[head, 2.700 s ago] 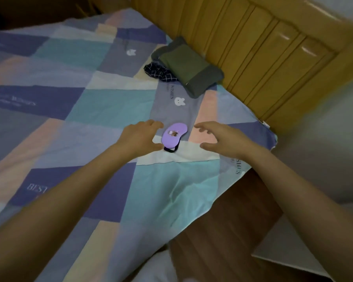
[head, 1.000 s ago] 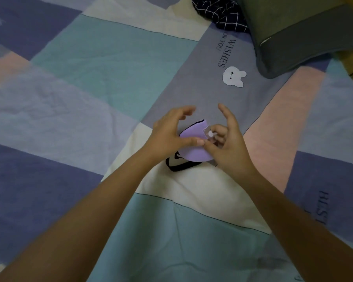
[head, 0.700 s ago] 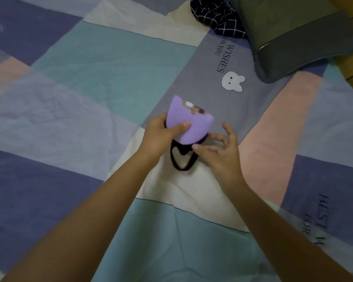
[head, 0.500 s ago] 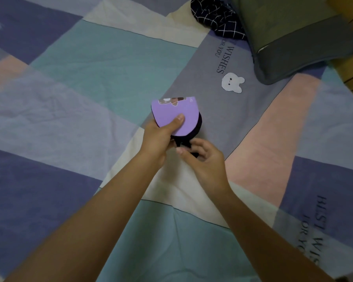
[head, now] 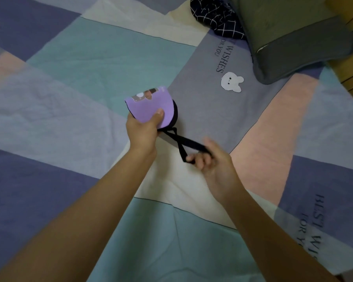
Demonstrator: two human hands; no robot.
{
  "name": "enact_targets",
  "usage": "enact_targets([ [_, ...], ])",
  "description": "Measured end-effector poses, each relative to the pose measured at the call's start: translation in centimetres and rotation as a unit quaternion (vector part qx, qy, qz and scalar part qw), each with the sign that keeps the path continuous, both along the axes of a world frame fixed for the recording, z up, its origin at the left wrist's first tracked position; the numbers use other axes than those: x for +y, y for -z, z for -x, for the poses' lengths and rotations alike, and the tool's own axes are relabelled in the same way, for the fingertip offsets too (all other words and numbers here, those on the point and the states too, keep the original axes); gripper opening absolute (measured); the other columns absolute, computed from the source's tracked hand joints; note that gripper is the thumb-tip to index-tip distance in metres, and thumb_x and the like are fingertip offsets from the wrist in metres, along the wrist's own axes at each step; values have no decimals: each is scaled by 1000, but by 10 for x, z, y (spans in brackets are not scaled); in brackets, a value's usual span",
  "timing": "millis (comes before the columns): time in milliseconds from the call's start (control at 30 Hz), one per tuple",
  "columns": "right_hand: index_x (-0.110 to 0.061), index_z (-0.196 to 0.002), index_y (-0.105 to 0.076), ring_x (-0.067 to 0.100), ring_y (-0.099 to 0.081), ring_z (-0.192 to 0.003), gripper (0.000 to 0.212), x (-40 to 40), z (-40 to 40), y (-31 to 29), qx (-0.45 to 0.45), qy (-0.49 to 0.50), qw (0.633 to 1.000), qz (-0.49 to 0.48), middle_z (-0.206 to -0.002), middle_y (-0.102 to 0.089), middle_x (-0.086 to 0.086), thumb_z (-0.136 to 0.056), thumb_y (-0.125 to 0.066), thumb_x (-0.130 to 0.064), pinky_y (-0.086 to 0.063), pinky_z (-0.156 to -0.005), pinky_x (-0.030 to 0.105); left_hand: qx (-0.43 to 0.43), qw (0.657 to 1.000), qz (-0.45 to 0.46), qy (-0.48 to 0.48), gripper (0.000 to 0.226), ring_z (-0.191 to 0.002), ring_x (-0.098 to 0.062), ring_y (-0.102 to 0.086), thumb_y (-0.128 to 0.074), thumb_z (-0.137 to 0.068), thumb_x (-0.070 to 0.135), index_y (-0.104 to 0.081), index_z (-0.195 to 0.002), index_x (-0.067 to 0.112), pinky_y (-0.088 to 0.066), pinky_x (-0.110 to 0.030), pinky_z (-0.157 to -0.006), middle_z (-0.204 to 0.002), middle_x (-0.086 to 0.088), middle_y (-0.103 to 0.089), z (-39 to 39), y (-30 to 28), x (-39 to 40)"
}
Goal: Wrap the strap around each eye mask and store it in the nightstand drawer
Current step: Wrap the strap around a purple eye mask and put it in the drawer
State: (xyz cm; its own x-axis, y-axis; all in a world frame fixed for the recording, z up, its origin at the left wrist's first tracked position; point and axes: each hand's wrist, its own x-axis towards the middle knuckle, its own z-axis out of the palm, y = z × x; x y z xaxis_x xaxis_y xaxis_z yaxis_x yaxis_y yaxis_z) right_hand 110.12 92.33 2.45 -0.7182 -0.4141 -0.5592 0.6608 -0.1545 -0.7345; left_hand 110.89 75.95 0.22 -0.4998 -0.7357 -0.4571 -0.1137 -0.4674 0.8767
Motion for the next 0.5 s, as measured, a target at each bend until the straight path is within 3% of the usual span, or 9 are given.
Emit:
enact_targets([
  [33, -15, -46, -51, 21, -66, -65, 44, 0, 4, -3, -66, 50, 993, 89, -50, -54, 5, -86, -56, -34, -44, -92, 41, -13, 1000, 3, 3, 43, -103, -22, -64, -73, -77, 3, -58, -116, 14, -53, -47, -92, -109, -3, -66, -3, 3, 2],
  [100, -17, -77, -69, 16, -68, -90, 35, 3, 15, -3, -105, 106, 970, 190, -90, -72, 2, -91, -44, -37, -43, -97, 41, -32, 999, 3, 19, 44, -101, -21, -64, -74, -77, 4, -58, -117, 13, -52, -46, -92, -107, -1, -66, -11, 9, 7],
  [167, -27, -110, -63, 8, -60, -113, 32, 3, 22, 3, -74, 86, 984, 139, -127, -63, -7, -95, -37, -36, -41, -98, 38, -32, 999, -6, 40, 44, -100, -19, -65, -73, -78, 4, -58, -118, 15, -53, -44, -91, -107, 0, -67, -17, 12, 12],
  [233, -34, -124, -51, 3, -51, -122, 29, 3, 25, 13, -10, 5, 1000, -25, -139, -51, -11, -99, -37, -36, -34, -100, 35, -15, 998, -13, 52, 43, -102, -20, -65, -72, -79, 4, -58, -119, 15, -55, -41, -88, -108, 0, -67, -17, 9, 16],
  [333, -40, -132, -43, 3, -48, -116, 36, 4, 18, 23, 99, -160, 958, -215, -122, -55, -17, -97, -47, -34, -32, -96, 27, 39, 997, -31, 55, 41, -100, -19, -65, -69, -82, 2, -57, -120, 14, -58, -36, -81, -107, 0, -66, -12, -2, 17],
  [433, -26, -117, -57, 11, -59, -83, 26, 6, 5, 21, 158, -240, 922, -261, -84, -68, -7, -91, -58, -26, -40, -78, 24, 64, 997, -21, 45, 41, -104, -21, -64, -70, -82, 3, -57, -120, 15, -56, -40, -86, -110, -1, -66, -5, -7, 12],
  [500, -16, -99, -69, 12, -57, -73, 16, 7, 0, 16, 144, -250, 927, -238, -68, -63, 1, -91, -58, -26, -40, -77, 24, 55, 998, 0, 27, 44, -108, -24, -63, -72, -81, 4, -57, -121, 14, -53, -46, -92, -113, -3, -65, -3, -5, 7],
])
